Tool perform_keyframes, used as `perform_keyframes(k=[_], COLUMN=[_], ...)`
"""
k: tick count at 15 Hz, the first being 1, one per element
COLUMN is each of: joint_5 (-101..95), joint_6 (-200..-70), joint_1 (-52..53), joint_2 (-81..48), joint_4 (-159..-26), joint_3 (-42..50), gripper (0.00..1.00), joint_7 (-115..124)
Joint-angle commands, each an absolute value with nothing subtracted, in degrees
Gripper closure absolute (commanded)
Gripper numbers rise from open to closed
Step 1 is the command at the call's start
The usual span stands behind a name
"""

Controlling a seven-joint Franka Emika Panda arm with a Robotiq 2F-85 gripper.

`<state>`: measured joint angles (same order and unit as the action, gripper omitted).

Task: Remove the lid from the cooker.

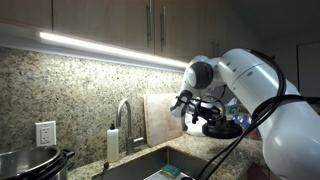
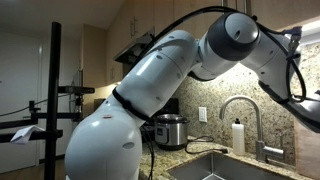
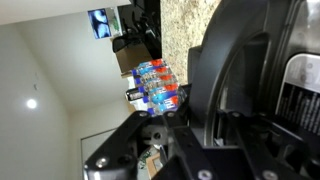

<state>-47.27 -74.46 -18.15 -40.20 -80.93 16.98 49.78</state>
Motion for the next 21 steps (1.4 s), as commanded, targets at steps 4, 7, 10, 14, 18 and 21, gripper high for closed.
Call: perform_keyframes(k=[4,7,10,14,18,21], joint_5=[-52.26,-56.26,-59.08,-61.43,-65.21,-68.23], joint_6=[-89.94,-93.81,-96.20,-99.72,-103.60,-105.77], joint_1=[-17.75,-16.97,-17.14,-17.22,-16.92,-16.88], joint_2=[-37.16,-37.70,-38.28,-38.12,-38.35,-38.58], joint_4=[-88.68,-90.99,-92.47,-94.38,-95.55,-96.30], joint_3=[19.11,20.48,20.40,20.22,20.37,20.13], gripper=[0.98,0.98,0.98,0.98,0.98,0.98], joint_7=[50.53,52.05,52.55,52.94,55.21,57.03])
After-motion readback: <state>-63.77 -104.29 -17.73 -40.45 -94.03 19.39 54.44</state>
